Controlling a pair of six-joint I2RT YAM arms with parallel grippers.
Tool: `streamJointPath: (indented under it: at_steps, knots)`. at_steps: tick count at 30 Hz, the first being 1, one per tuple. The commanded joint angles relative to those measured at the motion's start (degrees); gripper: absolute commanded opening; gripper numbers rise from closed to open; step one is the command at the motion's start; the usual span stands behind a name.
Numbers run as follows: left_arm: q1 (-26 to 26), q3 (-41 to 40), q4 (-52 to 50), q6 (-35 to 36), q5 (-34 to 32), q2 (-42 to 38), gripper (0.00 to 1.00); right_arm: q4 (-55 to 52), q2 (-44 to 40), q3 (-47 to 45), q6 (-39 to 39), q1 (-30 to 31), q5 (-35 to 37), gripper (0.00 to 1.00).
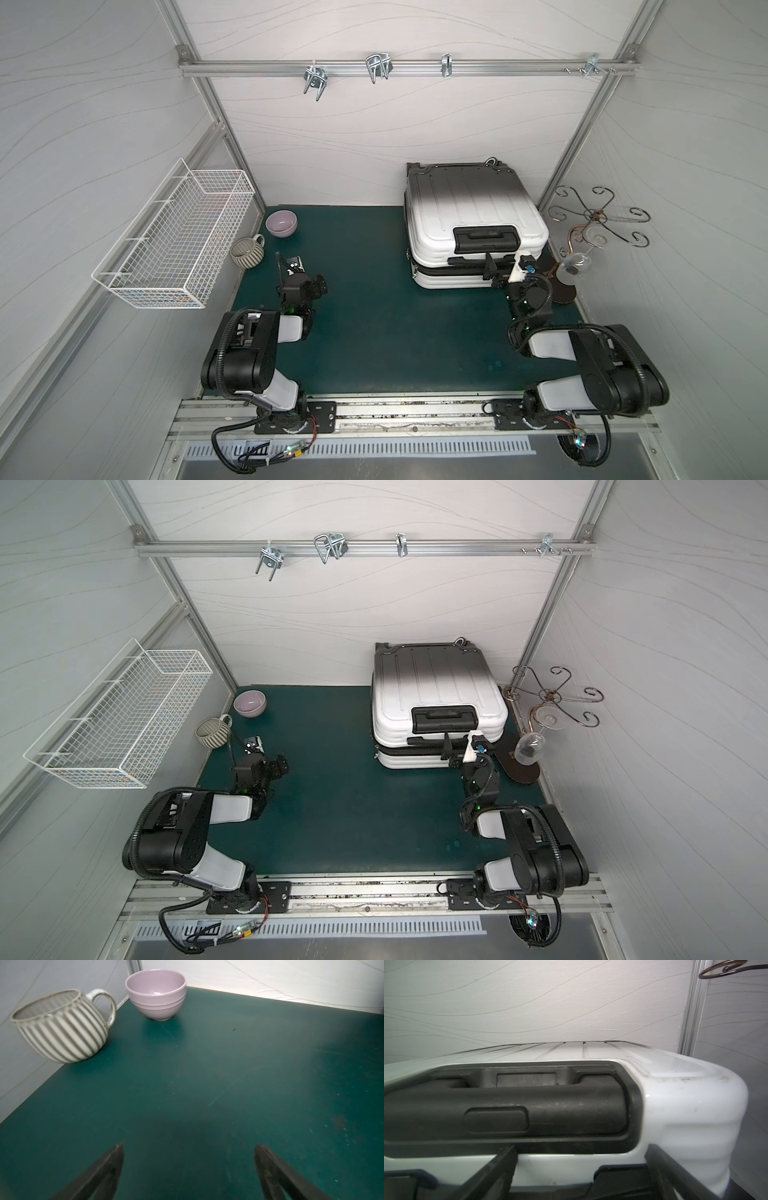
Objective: Close the suitcase zippers
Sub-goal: Reset both arms
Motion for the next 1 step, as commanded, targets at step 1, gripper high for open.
streamJointPath:
  at_steps: [1]
  knots:
    - [-0.5,1.5,3.0,1.6,-1.7,0.2,1.00,-30.4,8.1,10.2,0.3,-3.8,3.5,0.99]
